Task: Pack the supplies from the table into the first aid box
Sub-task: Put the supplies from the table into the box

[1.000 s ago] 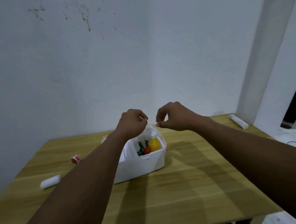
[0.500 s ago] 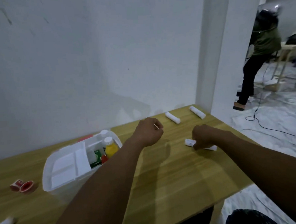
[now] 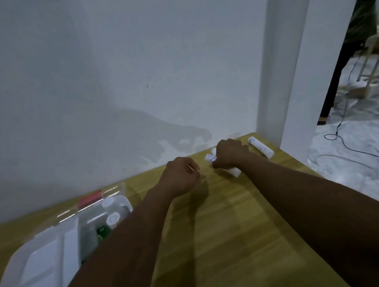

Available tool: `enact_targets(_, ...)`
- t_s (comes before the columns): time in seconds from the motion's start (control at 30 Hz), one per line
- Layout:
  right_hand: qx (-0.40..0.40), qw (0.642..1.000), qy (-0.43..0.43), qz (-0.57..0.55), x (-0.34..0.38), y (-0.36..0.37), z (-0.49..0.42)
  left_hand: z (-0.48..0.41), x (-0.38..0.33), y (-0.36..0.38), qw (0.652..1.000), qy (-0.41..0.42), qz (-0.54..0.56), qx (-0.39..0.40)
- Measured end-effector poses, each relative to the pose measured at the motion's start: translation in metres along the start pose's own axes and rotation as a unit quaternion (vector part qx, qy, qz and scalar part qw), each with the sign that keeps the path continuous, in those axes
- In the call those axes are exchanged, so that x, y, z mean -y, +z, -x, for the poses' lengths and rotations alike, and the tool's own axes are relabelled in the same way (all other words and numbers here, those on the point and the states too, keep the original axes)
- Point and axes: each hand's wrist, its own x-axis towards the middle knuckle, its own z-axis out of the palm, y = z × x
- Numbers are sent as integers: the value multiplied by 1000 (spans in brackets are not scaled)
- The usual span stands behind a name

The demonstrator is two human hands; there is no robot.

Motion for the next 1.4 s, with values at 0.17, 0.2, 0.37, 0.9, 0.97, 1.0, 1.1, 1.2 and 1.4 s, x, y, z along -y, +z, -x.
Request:
enact_targets(0.17,-25,1000,-8,9,-10,22,-14,-23,7,-4,1000,-10,-6,-8)
enact_targets(0.2,-32,999,-9,-18,-15,19,-14,-26,7,-3,1000,-8,-7,-8)
enact_targets(0.37,-120,992,27,-25,-59,-6,-27,-36,-3,11,1000,10,-4,10)
enact_targets(0.9,-165,983,-26,-83,-92,43,-11,-28,-14,21,999,22,-34,28)
enact_targets(0.97,-174,979,-66,-78,-75,51,9,-23,-9,21,999,17,-42,21)
enact_targets(1.0,-181,976,-92,-85,-67,56,19,-21,-7,23,999,16,-47,18)
enact_targets(1.1,-183,967,-145,-103,-44,65,44,-8,-3,23,999,6,-47,8)
enact_targets(1.2,-200,967,-153,-39,-32,80,58,6,-3,17,999,4,-52,1)
enact_targets(1.4,-196,964,-180,7,-24,98,84,34,-3,-9,999,6,-47,-24)
